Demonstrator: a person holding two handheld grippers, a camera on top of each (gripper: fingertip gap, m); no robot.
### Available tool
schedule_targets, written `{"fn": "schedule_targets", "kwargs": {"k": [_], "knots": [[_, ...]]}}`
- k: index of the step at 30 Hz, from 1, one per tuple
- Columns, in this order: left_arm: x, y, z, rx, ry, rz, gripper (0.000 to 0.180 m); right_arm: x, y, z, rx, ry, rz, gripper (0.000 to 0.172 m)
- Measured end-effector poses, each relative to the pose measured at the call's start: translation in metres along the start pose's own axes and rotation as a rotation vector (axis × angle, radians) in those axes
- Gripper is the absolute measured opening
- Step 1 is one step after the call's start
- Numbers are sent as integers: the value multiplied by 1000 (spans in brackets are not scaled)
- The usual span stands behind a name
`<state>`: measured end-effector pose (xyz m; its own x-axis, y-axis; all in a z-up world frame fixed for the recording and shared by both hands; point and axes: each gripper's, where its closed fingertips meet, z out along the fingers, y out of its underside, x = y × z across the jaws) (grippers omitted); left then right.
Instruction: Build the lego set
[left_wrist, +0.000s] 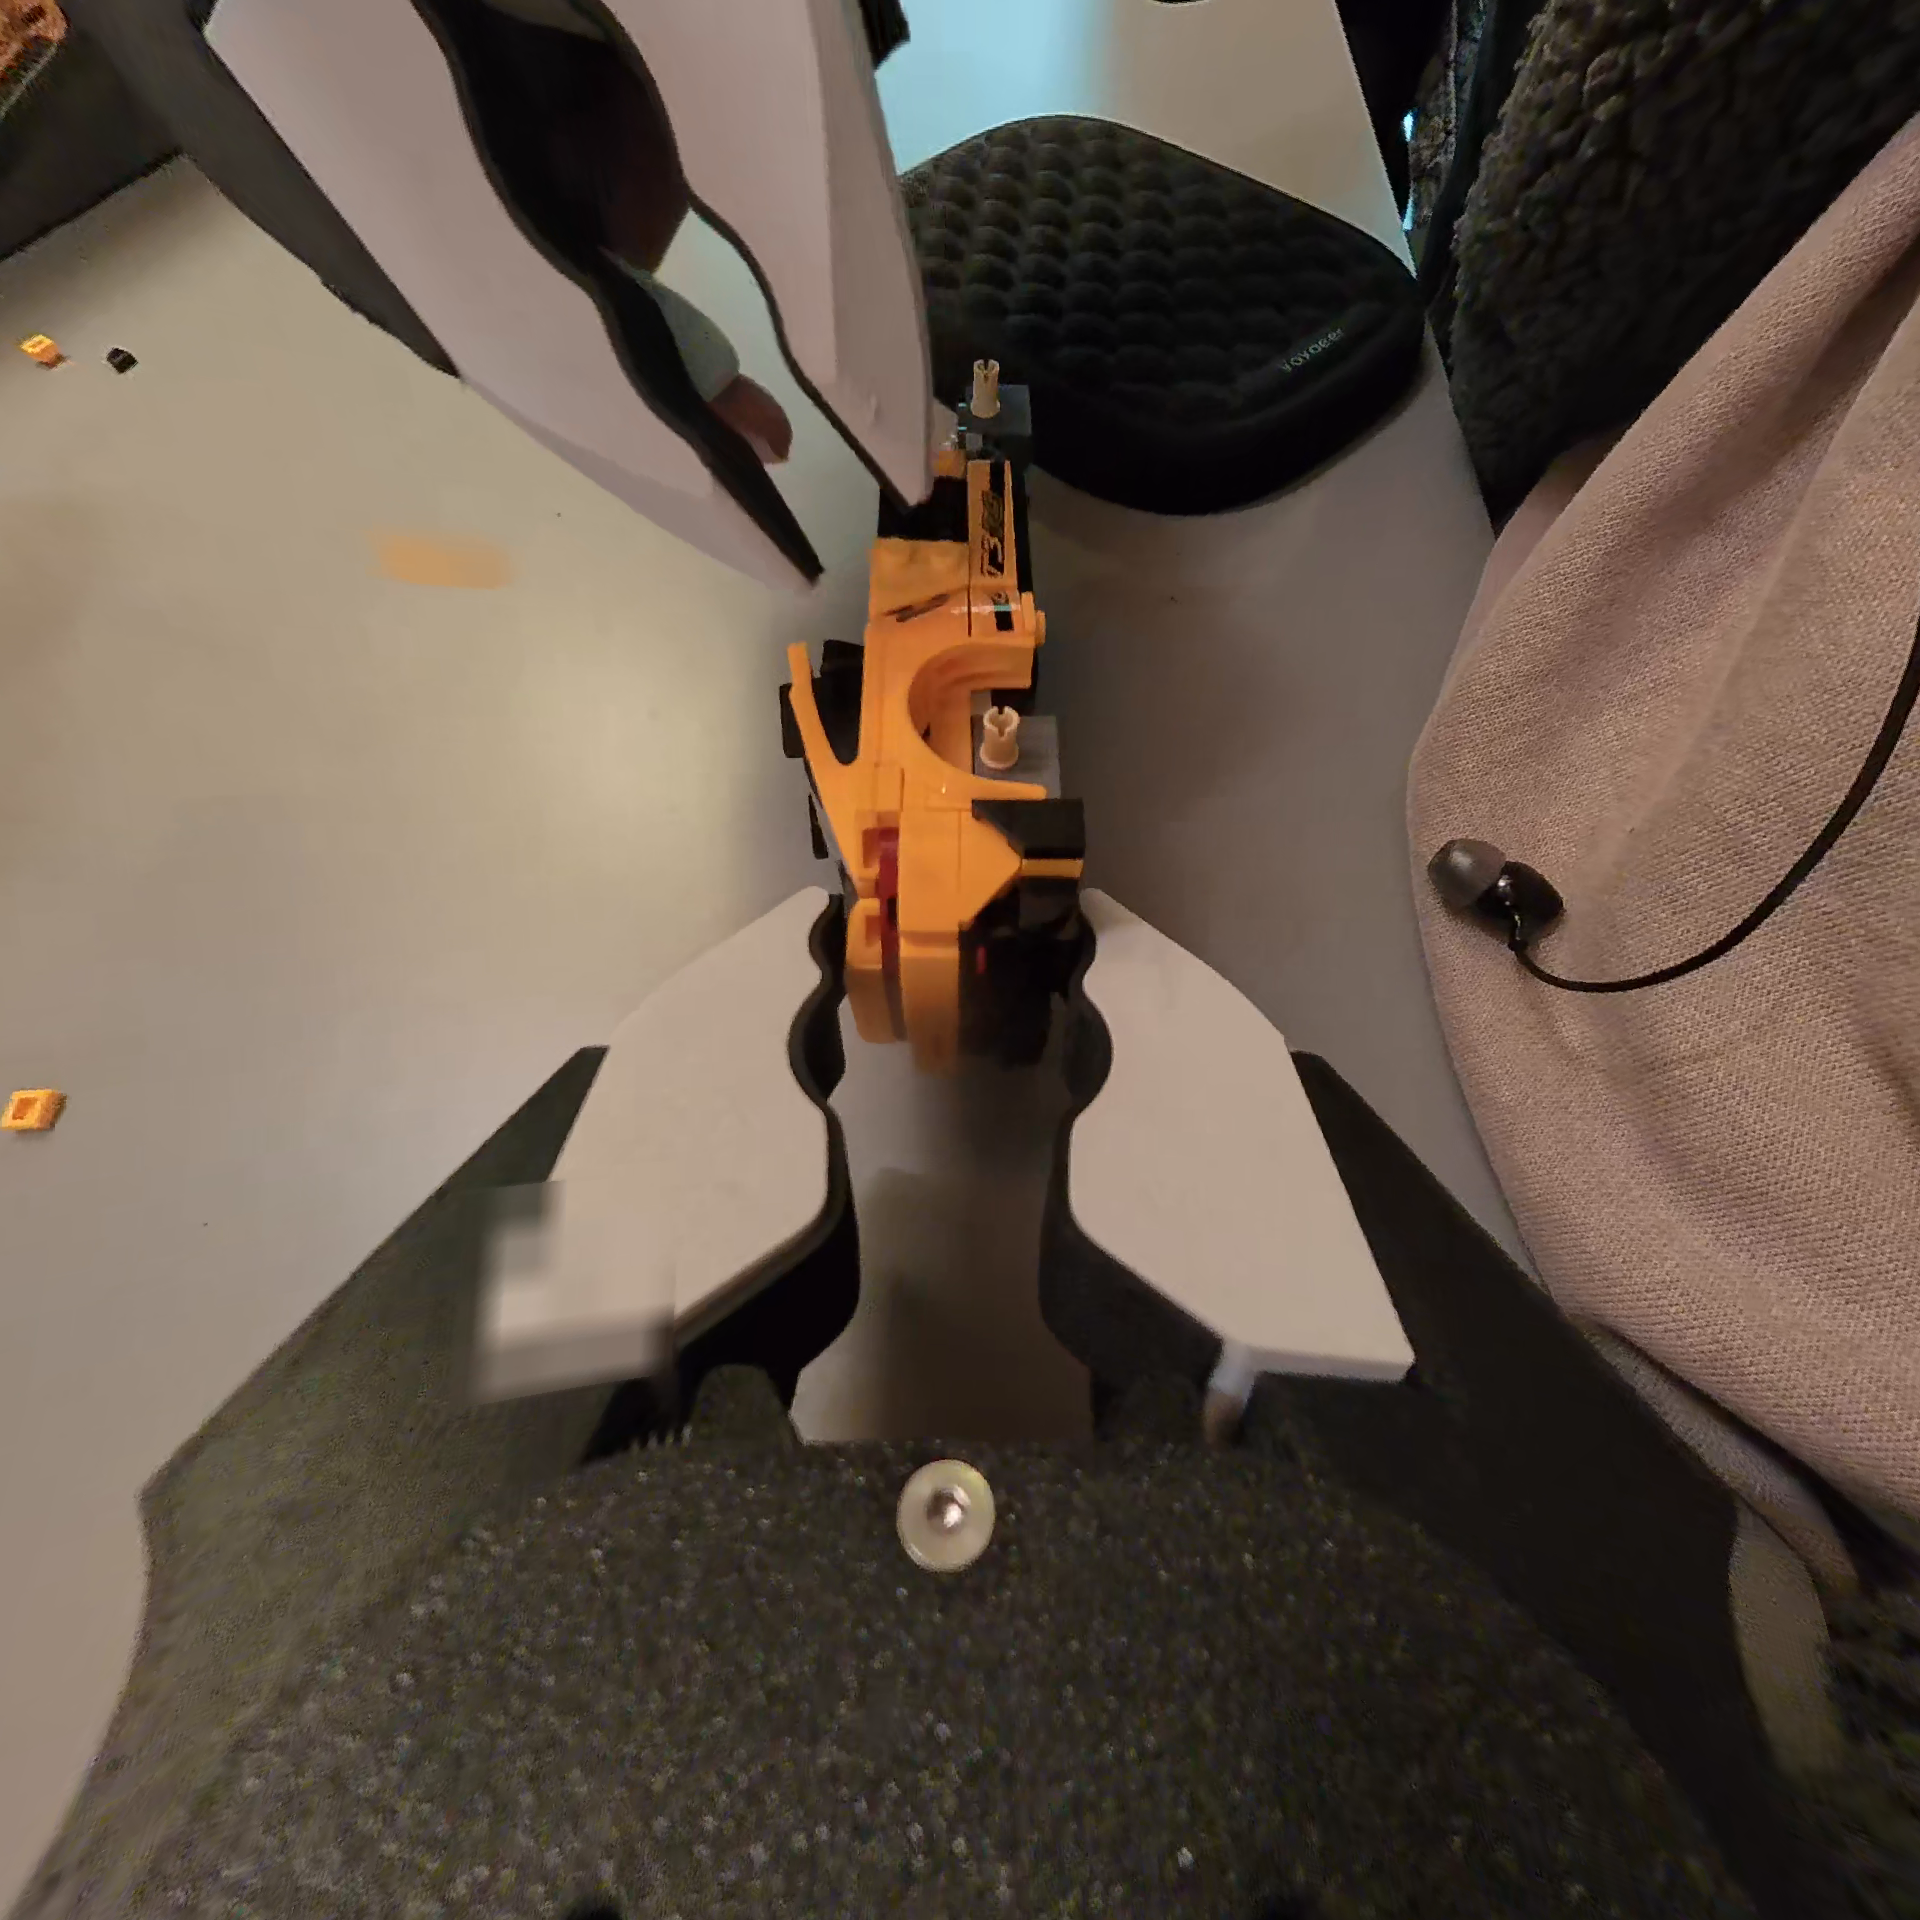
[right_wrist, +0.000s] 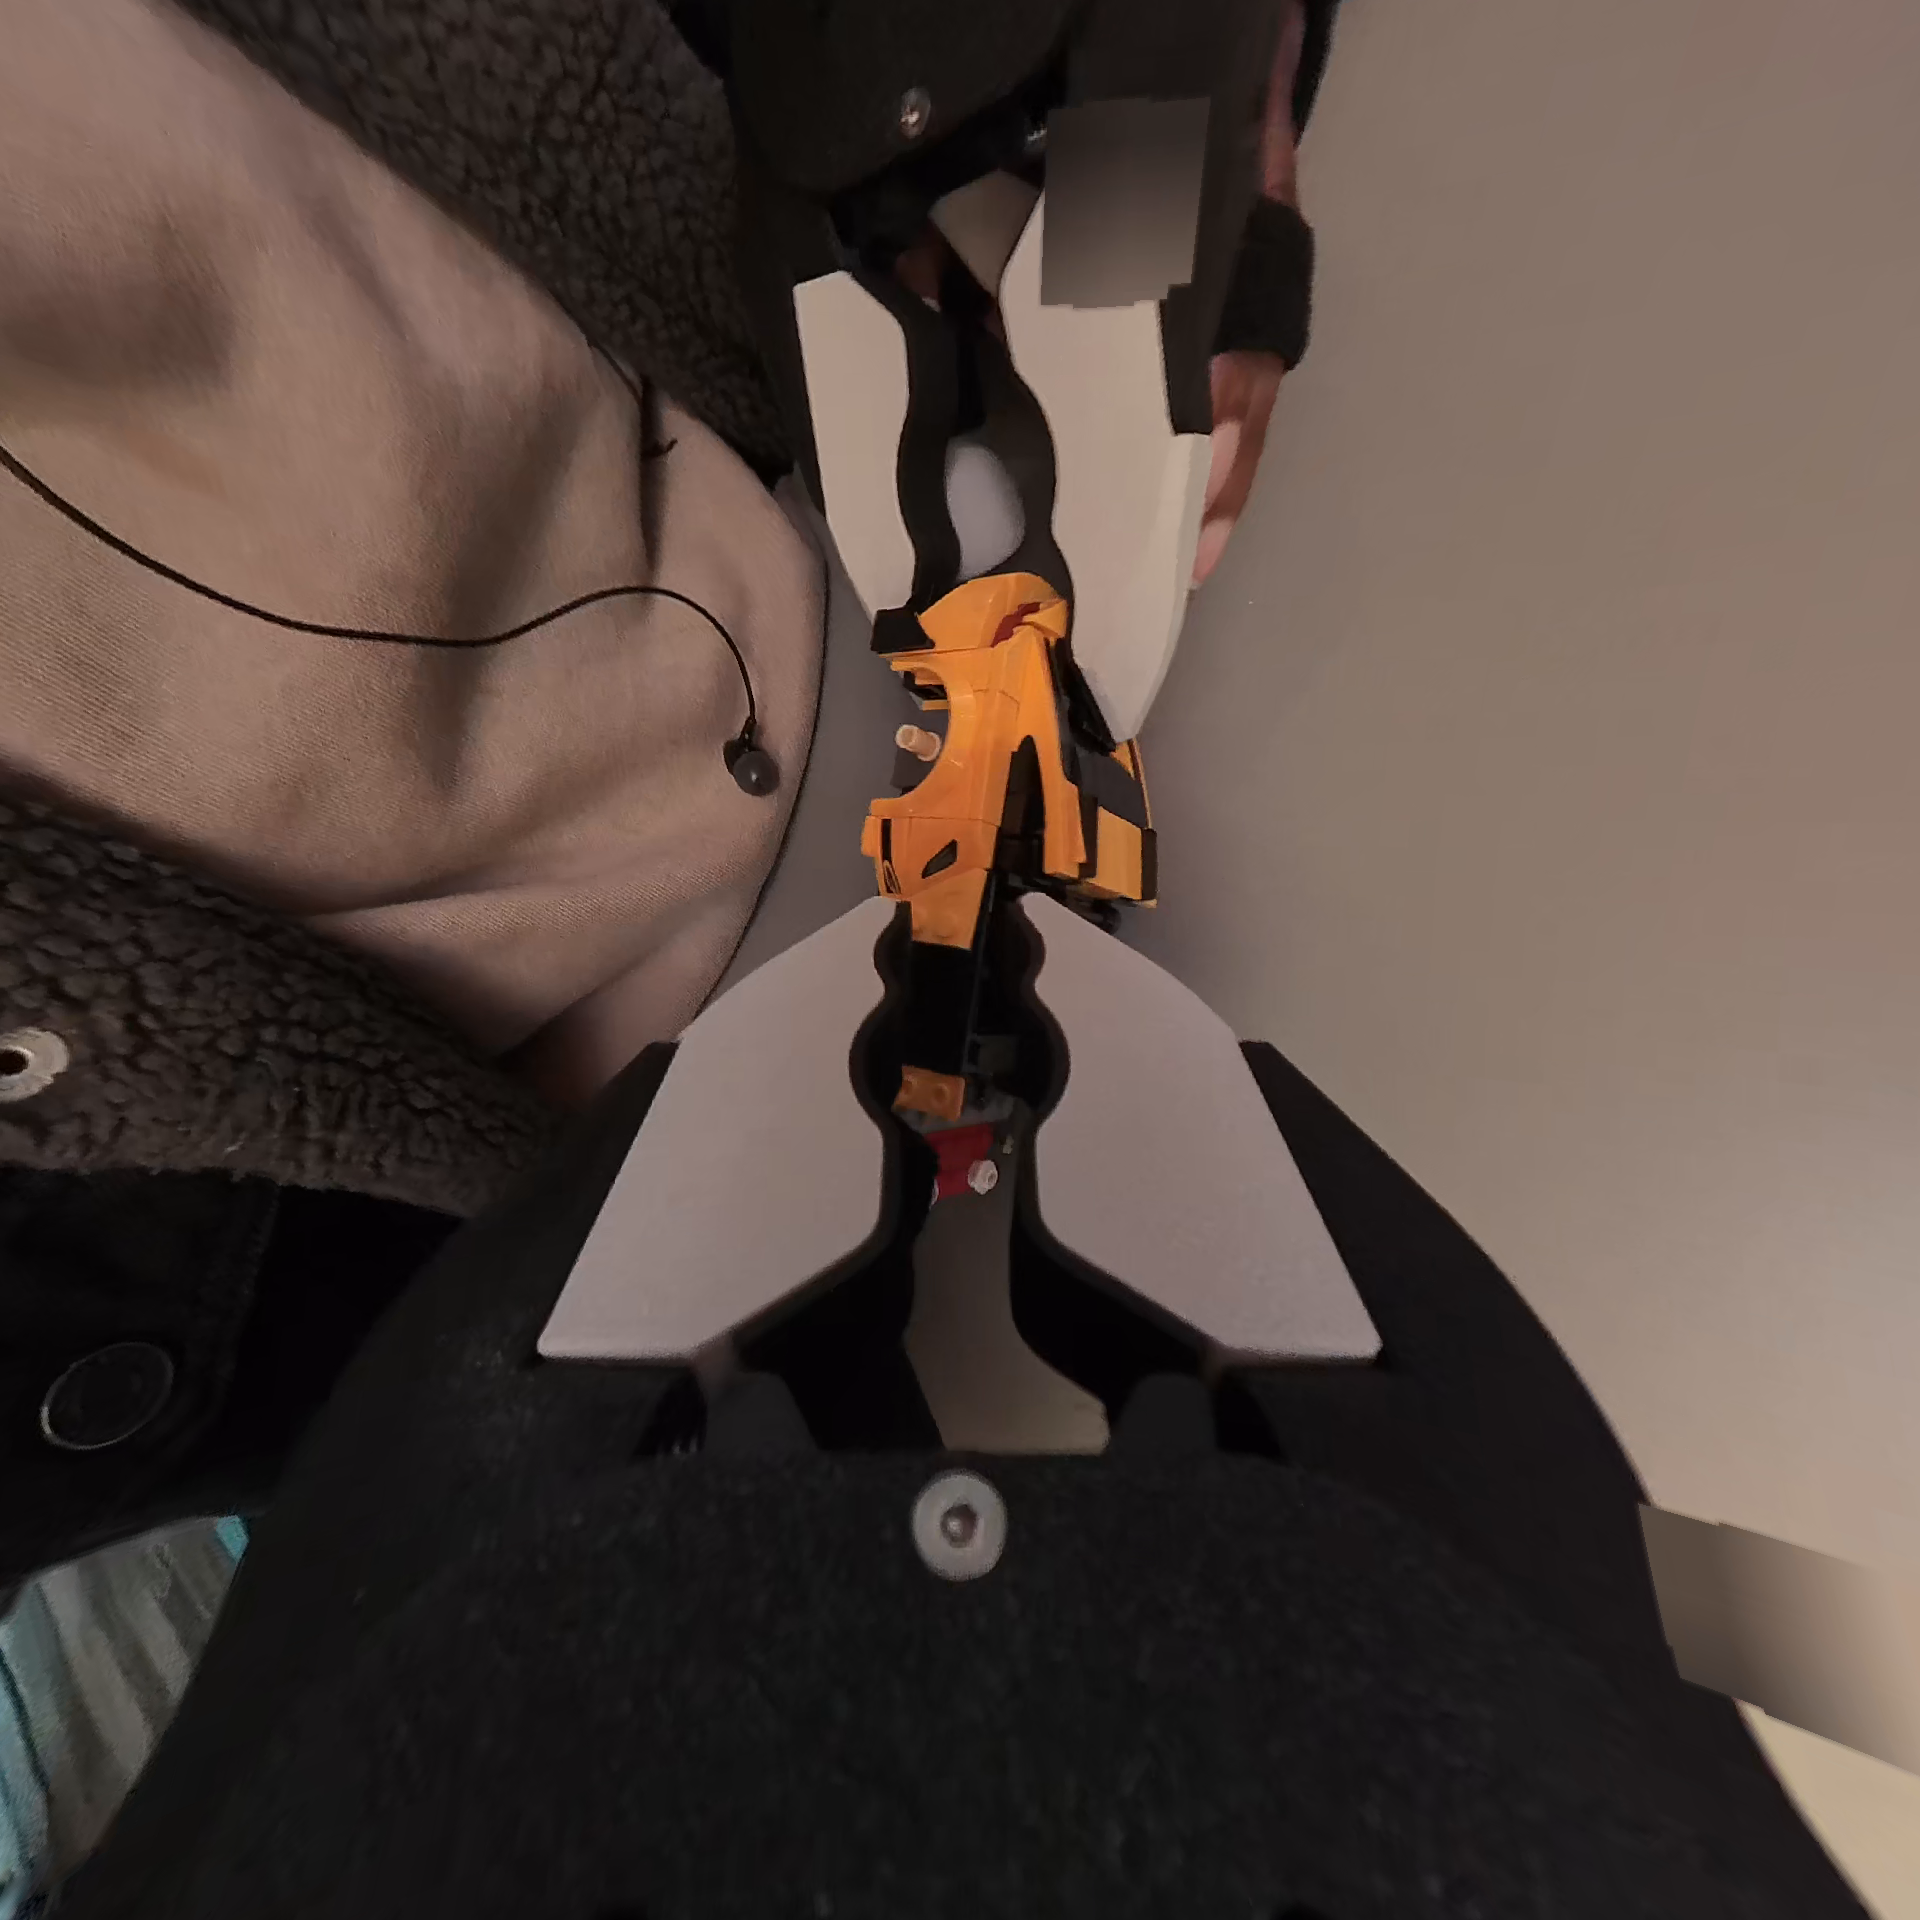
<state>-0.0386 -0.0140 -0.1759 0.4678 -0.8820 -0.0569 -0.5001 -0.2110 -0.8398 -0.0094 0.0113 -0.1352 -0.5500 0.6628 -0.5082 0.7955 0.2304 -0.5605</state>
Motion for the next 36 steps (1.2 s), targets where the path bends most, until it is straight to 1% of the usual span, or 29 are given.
{"fn": "schedule_targets", "kwargs": {"k": [5,7,9,17,20,25,33,36], "knots": [[-2,0,0,-2,-35,55,39,-4,1,0,28,-88,144,22],[-2,0,0,-2,-44,75,39,-4,5,3,8,-104,190,28],[-2,0,1,-3,-53,95,39,-4,6,5,-14,-105,212,29],[-2,0,1,-15,-99,159,39,-6,10,14,-74,-137,257,22],[-2,0,1,-21,-110,182,39,-8,11,16,-73,-165,277,20],[-2,0,2,-29,-124,205,39,-13,10,17,-42,-244,337,13],[1,0,4,-34,-147,283,39,-21,12,21,-37,-398,405,8],[2,0,4,-38,-153,306,39,-23,12,22,-41,-410,393,6]]}}
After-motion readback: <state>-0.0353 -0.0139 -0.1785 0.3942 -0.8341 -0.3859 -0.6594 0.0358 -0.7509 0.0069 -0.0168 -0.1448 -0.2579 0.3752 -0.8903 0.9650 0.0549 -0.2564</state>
